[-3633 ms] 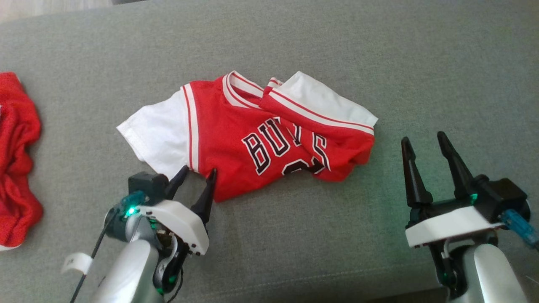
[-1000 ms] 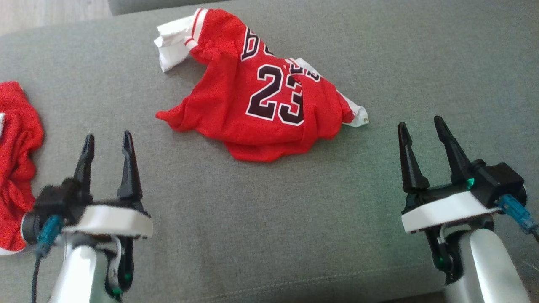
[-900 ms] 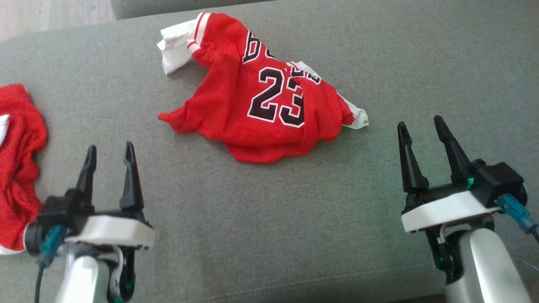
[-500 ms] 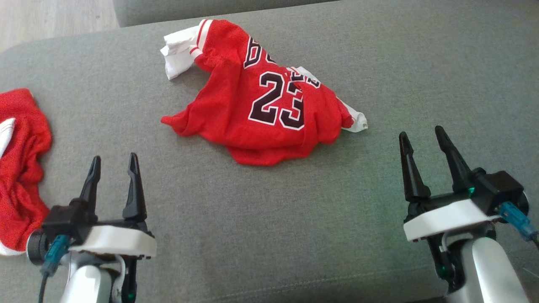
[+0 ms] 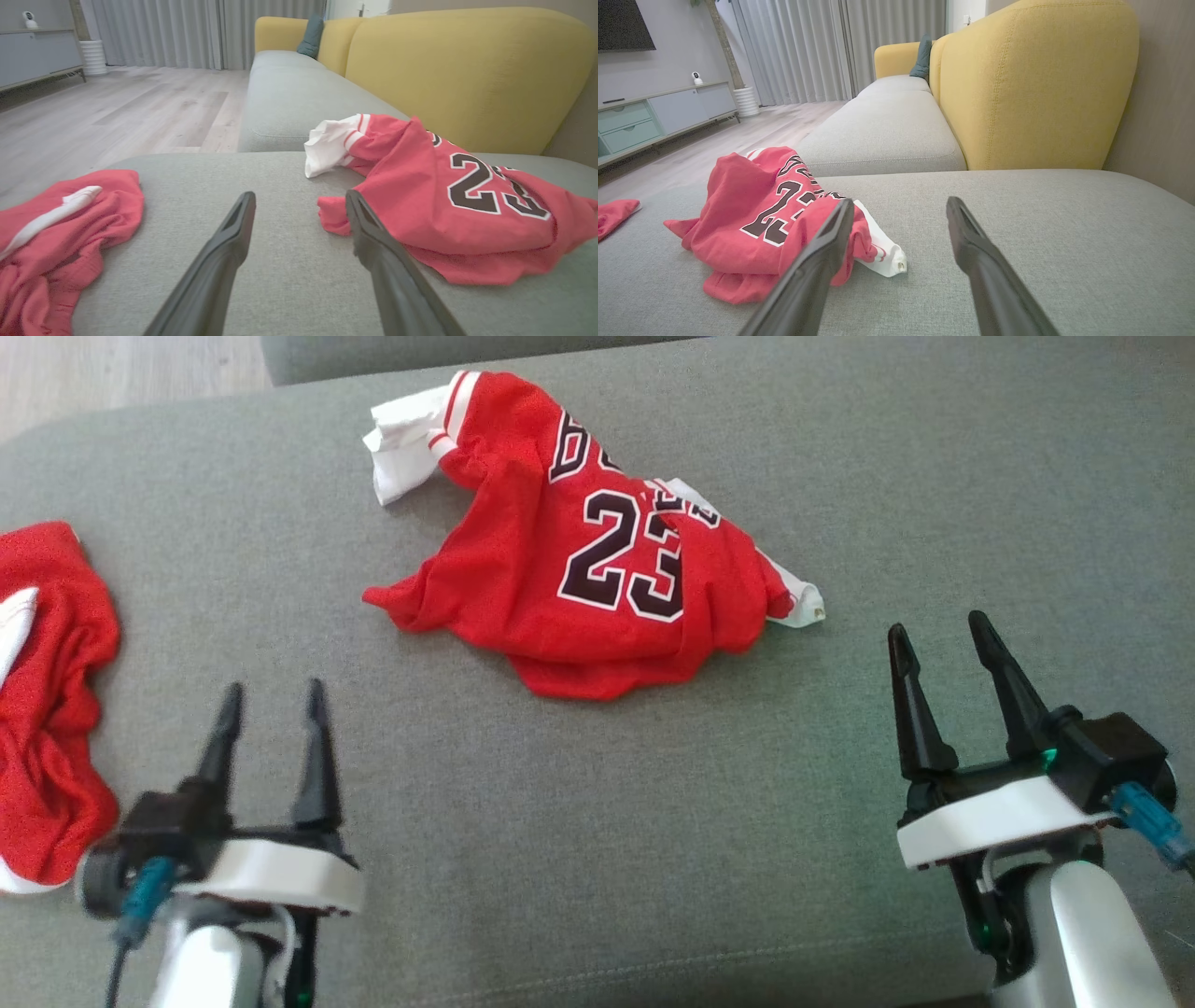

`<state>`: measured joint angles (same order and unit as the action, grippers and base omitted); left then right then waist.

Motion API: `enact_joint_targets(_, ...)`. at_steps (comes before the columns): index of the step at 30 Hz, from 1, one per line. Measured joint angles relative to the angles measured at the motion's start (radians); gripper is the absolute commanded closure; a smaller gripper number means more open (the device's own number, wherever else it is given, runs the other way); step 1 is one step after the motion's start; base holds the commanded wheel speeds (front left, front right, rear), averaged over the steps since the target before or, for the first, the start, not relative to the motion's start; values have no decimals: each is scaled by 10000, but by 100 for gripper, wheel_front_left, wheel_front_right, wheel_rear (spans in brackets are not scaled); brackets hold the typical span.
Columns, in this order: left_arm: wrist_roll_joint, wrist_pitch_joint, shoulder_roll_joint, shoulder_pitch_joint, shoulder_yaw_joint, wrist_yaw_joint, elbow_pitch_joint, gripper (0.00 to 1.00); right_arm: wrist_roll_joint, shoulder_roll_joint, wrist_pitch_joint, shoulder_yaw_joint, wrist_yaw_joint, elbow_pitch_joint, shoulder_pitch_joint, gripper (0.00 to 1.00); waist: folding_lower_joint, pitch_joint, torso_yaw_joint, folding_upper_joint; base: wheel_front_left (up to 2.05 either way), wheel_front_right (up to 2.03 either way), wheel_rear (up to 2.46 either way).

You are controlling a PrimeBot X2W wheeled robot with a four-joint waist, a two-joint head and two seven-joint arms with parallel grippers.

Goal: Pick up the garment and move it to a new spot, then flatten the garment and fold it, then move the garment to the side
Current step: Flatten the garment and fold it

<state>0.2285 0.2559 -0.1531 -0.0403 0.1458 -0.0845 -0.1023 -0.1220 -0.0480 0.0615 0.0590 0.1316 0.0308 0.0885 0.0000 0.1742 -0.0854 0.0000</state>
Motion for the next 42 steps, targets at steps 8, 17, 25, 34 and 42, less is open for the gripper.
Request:
enact_joint_targets(8, -84, -761, 297, -954, 1375, 966, -888, 0, -8, 0, 4, 134, 0, -56, 61, 0, 0, 488, -131, 0, 0, 0, 0)
enact_joint_targets(17, -38, -1325, 717, -2117, 2215, 1432, -2414, 0, -102, 0, 196, 255, 0, 17, 208, 0, 0, 1023, -615, 0, 0, 0, 0)
enact_joint_targets(25, 272, -1392, 819, -2894, 2272, 1461, -3582, 0, -213, 0, 357, 257, 0, 136, 445, 0, 0, 1463, -947, 0, 0, 0, 0)
enact_joint_targets(34, 497, -1908, 897, -3407, 2286, 1461, -4071, 100, -276, 0, 449, 257, 0, 192, 460, 0, 0, 1602, -976, 0, 0, 0, 0)
enact_joint_targets(42, 437, -1691, 846, -3330, 2387, 1225, -3582, 100, -276, 0, 456, -2, 0, 249, 462, 0, 0, 1515, -683, 0, 0, 0, 0)
